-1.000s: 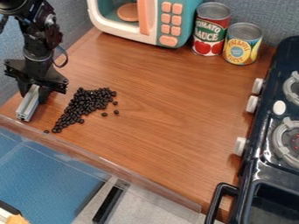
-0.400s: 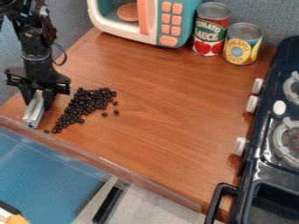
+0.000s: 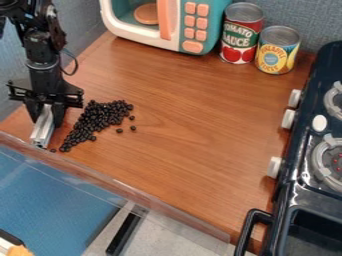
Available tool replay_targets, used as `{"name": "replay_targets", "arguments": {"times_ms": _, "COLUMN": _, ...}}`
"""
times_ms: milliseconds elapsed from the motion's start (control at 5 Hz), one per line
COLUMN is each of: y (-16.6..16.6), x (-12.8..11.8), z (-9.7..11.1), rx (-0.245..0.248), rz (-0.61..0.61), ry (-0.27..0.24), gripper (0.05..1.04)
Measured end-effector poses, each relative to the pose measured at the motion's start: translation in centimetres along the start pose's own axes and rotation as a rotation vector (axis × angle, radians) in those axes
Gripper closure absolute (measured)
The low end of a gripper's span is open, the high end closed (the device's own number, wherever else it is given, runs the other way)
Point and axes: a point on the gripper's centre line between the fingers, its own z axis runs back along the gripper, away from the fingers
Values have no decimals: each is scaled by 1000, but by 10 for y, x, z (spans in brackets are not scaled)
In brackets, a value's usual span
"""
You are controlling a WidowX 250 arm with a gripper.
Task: Sweep into pile
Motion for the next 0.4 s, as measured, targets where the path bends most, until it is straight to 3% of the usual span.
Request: {"name": "replay_targets", "arguments": {"times_ms": 400, "y": -8, "x": -3, "z": -3, "rx": 33, "rz": -21, "ry": -59, "gripper": 695}}
